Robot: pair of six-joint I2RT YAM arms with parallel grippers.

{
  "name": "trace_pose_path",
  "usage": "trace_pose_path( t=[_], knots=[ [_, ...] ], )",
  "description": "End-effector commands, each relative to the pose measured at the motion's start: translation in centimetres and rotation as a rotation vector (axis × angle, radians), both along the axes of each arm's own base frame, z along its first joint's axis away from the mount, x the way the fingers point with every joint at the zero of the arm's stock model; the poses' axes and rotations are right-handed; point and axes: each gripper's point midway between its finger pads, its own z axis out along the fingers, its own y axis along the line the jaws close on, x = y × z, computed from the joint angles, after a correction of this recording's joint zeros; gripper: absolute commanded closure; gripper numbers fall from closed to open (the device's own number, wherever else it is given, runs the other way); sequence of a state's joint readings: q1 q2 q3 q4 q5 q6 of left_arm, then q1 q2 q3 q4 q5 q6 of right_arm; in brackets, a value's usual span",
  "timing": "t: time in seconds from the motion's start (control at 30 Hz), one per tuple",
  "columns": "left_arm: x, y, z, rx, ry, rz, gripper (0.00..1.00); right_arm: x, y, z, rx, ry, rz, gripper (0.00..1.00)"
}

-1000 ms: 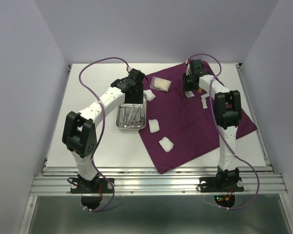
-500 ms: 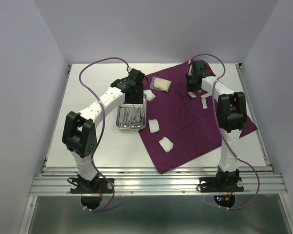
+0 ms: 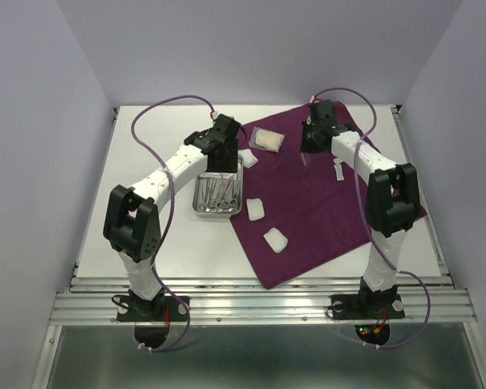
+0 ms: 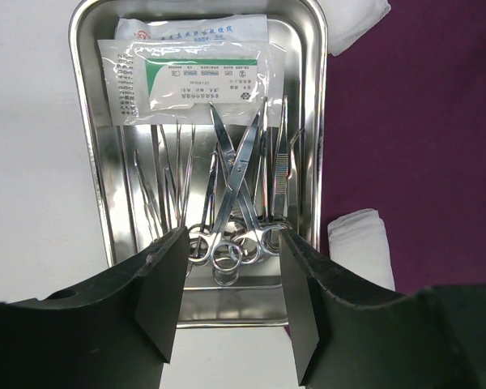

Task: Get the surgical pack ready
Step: Pick up the medical item from the surgical kit, then place the medical item in the surgical kit.

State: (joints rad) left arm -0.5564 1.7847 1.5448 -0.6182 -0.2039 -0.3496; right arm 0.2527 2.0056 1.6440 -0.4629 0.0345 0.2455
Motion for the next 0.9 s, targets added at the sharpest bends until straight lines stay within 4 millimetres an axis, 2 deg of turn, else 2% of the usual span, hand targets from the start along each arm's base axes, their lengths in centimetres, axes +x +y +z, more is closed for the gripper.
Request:
trace_pose_path(
  t=[0.0, 0.03, 0.1, 0.17, 0.2, 0.27, 0.3, 0.37, 0.5, 0.53, 0.57, 0.6, 0.63, 0.67, 0.73, 0.77, 0.8, 0.87],
  knots=[
    [0.7, 0.0, 1.6, 0.008, -0.045, 0.007, 0.41, -1.9, 4.7, 1.0, 0.126, 0.003, -0.065, 0.99],
    [0.7, 0.0, 1.6, 0.009, -0.046, 0.008, 0.41, -2.4, 6.2, 0.6, 0.155, 0.018, -0.091, 0.99],
    [0.6, 0.0, 1.9, 0.008, -0.052, 0.008, 0.41, -2.8, 7.8, -0.2, 0.170, 0.027, -0.091, 0.99],
    [0.6, 0.1, 2.2, 0.004, -0.057, 0.009, 0.41, -3.3, 9.9, -1.2, 0.177, 0.051, -0.090, 0.93],
    [0.5, 0.2, 2.2, 0.005, -0.054, 0.009, 0.41, -2.9, 10.6, -0.7, 0.187, 0.042, -0.085, 0.68],
    [0.3, 0.2, 2.2, 0.002, -0.053, 0.009, 0.40, -2.8, 11.2, -1.0, 0.190, 0.047, -0.081, 0.47],
    [0.3, 0.2, 2.2, -0.001, -0.051, 0.008, 0.40, -2.6, 11.3, -0.6, 0.194, 0.039, -0.081, 0.40],
    [0.1, -0.1, 2.1, -0.013, -0.045, -0.003, 0.40, -2.3, 10.7, 0.3, 0.173, 0.007, -0.100, 0.32],
    [0.1, -1.4, 2.1, -0.056, -0.036, -0.031, 0.40, -2.4, 8.6, 2.1, 0.127, -0.047, -0.138, 0.29],
    [0.2, -1.8, 2.0, -0.063, -0.034, -0.036, 0.40, -2.3, 6.9, 1.8, 0.114, -0.041, -0.171, 0.29],
    [0.1, -2.8, 1.9, -0.075, -0.029, -0.055, 0.41, -2.4, 6.0, 2.7, 0.120, -0.056, -0.186, 0.29],
    [0.2, -3.4, 1.8, -0.079, -0.029, -0.061, 0.41, -2.5, 5.0, 2.0, 0.110, -0.041, -0.203, 0.29],
    [0.2, -4.0, 1.7, -0.081, -0.027, -0.066, 0.42, -2.7, 4.1, 2.7, 0.115, -0.053, -0.219, 0.30],
    [0.4, -5.4, 1.5, -0.080, -0.021, -0.081, 0.44, -3.1, 2.3, 1.9, 0.099, -0.034, -0.244, 0.30],
    [0.2, -6.5, 1.0, -0.065, 0.005, -0.058, 0.49, -3.5, 0.2, 2.2, 0.086, -0.040, -0.277, 0.30],
    [1.2, -7.4, 0.7, -0.036, -0.008, -0.036, 0.50, -3.7, -0.4, 2.1, 0.082, -0.038, -0.284, 0.31],
    [1.0, -8.5, 0.6, -0.037, -0.009, -0.021, 0.53, -4.6, -0.7, 1.4, 0.067, -0.019, -0.284, 0.31],
    [1.7, -9.8, -0.7, -0.016, 0.009, -0.004, 0.54, -5.1, -1.5, 1.6, 0.061, -0.023, -0.288, 0.31]
  ],
)
